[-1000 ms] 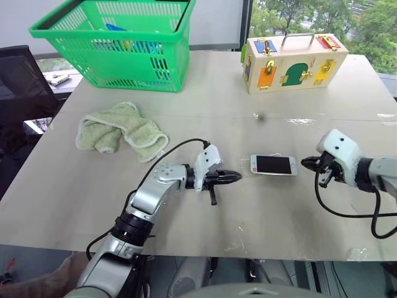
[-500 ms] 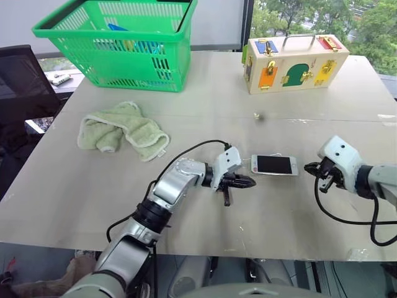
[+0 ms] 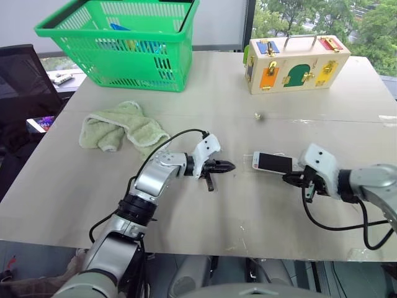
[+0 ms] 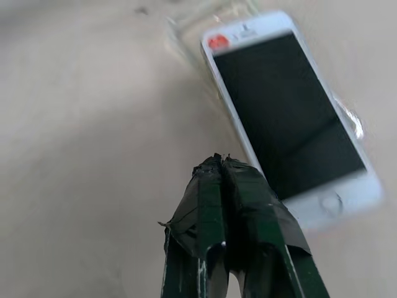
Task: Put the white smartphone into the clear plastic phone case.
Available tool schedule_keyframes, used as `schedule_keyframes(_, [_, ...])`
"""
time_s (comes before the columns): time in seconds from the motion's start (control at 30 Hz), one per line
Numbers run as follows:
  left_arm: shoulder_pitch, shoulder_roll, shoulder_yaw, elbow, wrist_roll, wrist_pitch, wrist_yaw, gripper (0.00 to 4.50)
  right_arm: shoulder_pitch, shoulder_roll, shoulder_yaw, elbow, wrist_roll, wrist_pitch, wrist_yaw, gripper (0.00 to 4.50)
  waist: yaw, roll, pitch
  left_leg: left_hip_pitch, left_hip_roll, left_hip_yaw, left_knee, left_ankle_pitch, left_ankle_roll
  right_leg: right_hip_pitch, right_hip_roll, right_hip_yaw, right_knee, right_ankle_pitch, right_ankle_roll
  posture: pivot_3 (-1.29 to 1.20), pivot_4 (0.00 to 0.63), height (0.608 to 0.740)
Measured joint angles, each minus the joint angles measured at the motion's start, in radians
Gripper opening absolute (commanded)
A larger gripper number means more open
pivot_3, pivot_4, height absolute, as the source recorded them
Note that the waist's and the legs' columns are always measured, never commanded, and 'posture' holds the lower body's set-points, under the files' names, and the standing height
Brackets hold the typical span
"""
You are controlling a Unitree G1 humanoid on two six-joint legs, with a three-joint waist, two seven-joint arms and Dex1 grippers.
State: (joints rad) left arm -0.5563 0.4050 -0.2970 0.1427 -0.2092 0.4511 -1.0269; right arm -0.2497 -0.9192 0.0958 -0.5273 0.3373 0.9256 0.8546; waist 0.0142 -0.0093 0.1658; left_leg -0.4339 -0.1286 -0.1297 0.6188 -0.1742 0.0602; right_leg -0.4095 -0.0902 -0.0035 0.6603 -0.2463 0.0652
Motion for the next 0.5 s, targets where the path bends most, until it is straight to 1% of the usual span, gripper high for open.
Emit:
schedule_keyframes(0.2, [0.022,-0.001,0.027,-0.052,-0.03,0.025,0.009,0.04,-0.045,-0.045,0.083,0.138,-0.074,-0.071,0.016,0.0,0.0,0.0,0.0,0.0,0.0,0.001,0.0,0.0,0.0,0.0,0.0,0.001,0.0,0.0,0.0,0.0,0.15,0.74])
schedule_keyframes(0.4, [0.033,0.0,0.059,-0.069,-0.034,0.026,0.028,0.04,-0.086,-0.059,0.084,0.179,-0.092,-0.122,0.058,0.0,-0.002,0.0,0.0,0.0,0.0,0.0,0.0,0.0,0.0,0.0,0.0,0.0,0.001,0.0,0.0,0.0,0.15,0.74])
schedule_keyframes(0.5, [0.056,-0.001,0.074,-0.087,-0.053,0.026,0.032,0.04,-0.102,-0.053,0.079,0.174,-0.053,-0.118,0.088,0.0,-0.002,0.0,0.0,0.0,0.0,0.001,0.0,0.0,0.0,0.0,0.0,0.001,0.0,0.0,0.0,0.0,0.15,0.74])
